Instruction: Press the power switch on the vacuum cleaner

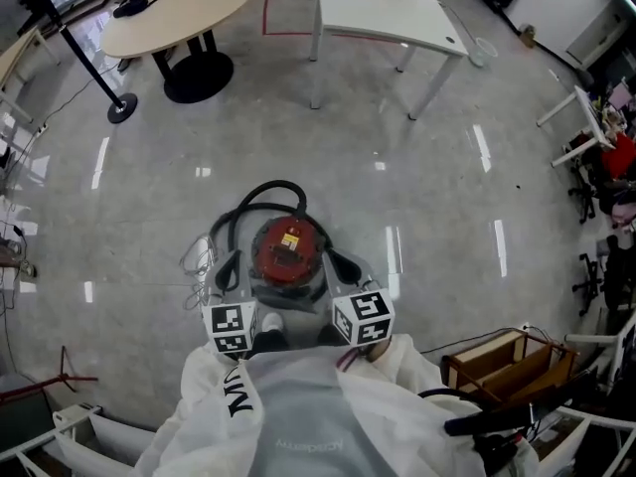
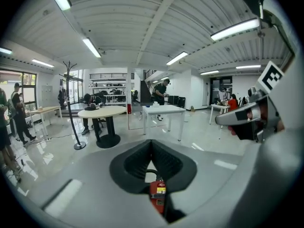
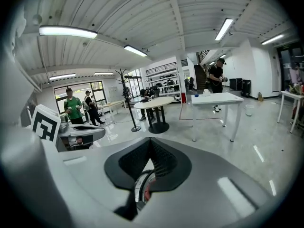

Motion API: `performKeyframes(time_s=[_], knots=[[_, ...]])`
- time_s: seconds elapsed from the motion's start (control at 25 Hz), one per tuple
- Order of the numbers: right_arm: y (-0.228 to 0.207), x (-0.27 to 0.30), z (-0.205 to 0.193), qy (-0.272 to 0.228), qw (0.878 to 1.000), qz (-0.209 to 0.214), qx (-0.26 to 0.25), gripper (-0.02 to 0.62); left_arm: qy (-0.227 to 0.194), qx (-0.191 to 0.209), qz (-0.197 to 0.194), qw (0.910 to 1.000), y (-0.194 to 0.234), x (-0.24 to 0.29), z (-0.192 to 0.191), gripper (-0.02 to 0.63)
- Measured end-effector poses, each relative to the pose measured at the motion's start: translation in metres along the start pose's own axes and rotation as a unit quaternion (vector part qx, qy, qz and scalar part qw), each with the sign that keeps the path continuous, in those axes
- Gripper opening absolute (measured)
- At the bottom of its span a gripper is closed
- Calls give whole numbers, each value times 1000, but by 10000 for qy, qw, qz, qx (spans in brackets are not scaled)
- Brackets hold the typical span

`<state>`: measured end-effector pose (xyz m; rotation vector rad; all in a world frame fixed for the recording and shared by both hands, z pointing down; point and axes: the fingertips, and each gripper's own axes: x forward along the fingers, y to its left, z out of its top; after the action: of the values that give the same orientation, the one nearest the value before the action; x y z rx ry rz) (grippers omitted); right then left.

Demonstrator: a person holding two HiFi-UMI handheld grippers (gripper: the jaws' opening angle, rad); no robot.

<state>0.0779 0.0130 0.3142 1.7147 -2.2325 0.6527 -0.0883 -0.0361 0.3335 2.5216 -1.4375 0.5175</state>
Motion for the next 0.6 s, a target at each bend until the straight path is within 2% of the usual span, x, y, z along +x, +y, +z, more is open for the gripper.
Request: performKeyframes(time_s=[0.6], knots=[[-48,4,3,119,9967,784,-168,0,151,-56,722,9973,-43,8,5,0]])
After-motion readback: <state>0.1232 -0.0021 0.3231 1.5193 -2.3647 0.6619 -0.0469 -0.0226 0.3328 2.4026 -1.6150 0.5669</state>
